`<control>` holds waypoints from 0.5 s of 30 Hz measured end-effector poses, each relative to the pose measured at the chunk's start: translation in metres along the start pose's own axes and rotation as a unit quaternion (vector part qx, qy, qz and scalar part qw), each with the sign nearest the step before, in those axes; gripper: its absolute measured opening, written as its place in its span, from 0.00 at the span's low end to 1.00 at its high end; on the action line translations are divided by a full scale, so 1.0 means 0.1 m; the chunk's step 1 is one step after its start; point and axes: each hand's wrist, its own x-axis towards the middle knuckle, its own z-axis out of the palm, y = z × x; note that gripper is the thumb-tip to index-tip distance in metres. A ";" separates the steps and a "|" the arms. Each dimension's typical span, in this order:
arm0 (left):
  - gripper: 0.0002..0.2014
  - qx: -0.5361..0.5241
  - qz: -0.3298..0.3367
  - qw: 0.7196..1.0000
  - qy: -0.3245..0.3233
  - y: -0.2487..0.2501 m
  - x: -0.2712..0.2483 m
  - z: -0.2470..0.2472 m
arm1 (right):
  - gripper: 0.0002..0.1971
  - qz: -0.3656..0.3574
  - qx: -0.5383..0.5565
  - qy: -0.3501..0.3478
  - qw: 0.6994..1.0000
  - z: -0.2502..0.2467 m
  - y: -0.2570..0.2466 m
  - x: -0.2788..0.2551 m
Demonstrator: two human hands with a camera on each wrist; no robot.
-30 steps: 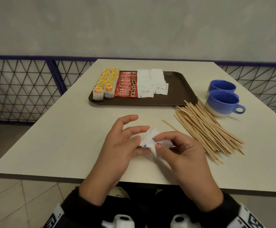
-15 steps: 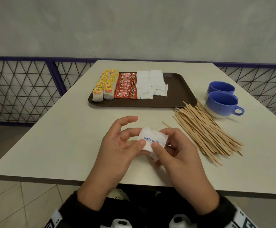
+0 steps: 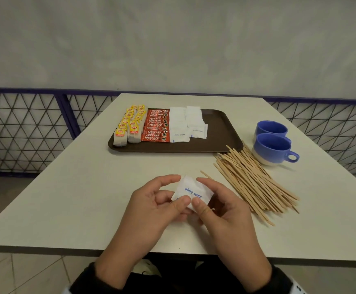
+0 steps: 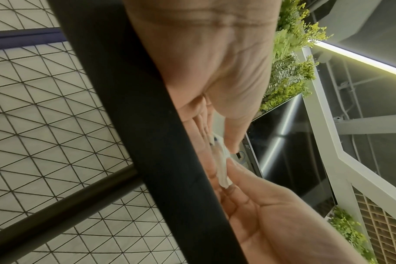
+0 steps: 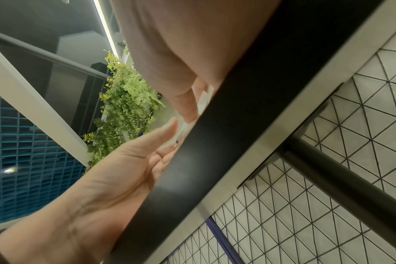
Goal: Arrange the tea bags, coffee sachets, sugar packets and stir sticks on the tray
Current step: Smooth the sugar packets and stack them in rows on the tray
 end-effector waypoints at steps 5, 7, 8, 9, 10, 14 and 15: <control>0.16 -0.012 0.008 1.000 0.011 -0.02 -0.01 0.00 | 0.19 0.014 -0.003 0.017 1.000 -0.01 0.02 0.00; 0.15 -0.017 0.015 1.000 0.017 -0.01 -0.03 -0.01 | 0.14 0.023 0.009 0.017 1.000 -0.01 -0.01 0.00; 0.15 -0.020 0.016 1.000 0.017 -0.01 -0.04 -0.02 | 0.11 0.027 0.020 0.014 0.999 -0.02 -0.02 0.00; 0.15 -0.021 0.017 1.000 0.013 -0.01 -0.04 -0.02 | 0.08 0.032 0.029 0.012 0.999 -0.02 -0.04 0.00; 0.15 -0.021 0.018 1.000 0.009 -0.01 -0.05 -0.02 | 0.06 0.035 0.035 0.011 0.999 -0.03 -0.05 0.00; 0.14 -0.018 0.021 1.000 0.004 0.00 -0.05 -0.02 | 0.03 0.048 0.035 0.000 0.998 -0.03 -0.11 0.00; 0.14 -0.019 0.022 1.000 0.005 0.00 -0.05 -0.02 | 0.03 0.052 0.047 -0.008 0.998 -0.03 -0.13 0.01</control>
